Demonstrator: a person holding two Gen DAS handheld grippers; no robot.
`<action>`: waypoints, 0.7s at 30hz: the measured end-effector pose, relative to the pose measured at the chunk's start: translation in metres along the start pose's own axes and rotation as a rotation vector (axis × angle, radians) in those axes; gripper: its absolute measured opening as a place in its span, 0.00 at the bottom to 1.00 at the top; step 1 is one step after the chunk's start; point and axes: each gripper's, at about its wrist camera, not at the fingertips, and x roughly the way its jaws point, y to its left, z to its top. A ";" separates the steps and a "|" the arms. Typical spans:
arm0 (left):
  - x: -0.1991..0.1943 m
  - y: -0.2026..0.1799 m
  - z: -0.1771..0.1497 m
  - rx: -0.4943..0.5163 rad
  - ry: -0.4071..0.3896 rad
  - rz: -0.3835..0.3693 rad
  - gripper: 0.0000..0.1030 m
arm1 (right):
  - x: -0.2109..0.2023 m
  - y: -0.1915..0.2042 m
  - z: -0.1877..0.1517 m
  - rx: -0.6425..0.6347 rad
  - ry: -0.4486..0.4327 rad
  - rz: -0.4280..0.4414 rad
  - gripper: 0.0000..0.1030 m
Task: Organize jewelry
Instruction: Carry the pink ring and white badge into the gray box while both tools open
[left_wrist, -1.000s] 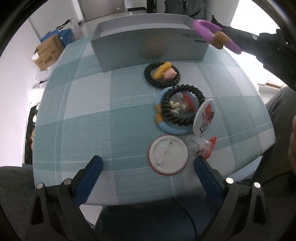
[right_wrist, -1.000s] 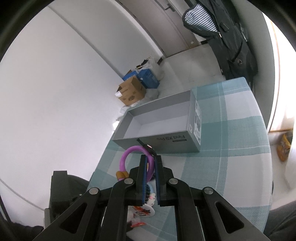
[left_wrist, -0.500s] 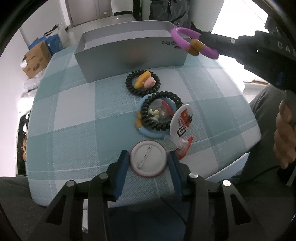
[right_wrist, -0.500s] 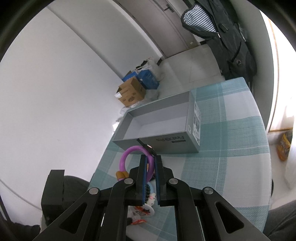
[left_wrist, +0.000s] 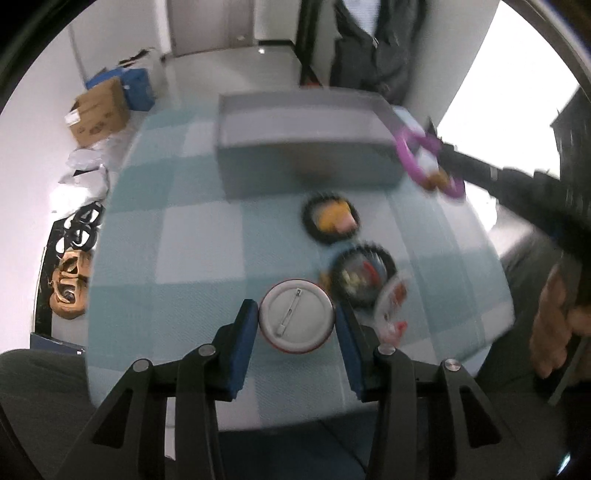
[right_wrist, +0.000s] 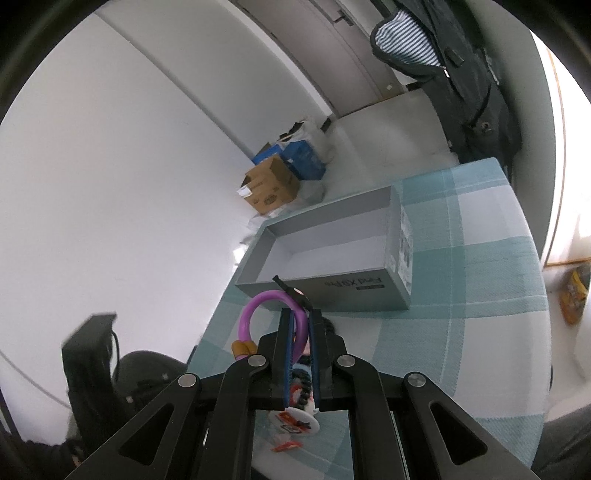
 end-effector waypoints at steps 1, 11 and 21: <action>-0.005 0.006 0.006 -0.016 -0.015 -0.002 0.36 | 0.001 0.001 0.002 -0.002 0.005 0.004 0.07; -0.022 0.022 0.089 -0.033 -0.193 -0.043 0.36 | -0.001 0.007 0.046 -0.042 -0.035 -0.001 0.07; 0.026 0.022 0.123 -0.046 -0.141 -0.212 0.36 | 0.041 0.005 0.086 -0.099 0.005 -0.085 0.07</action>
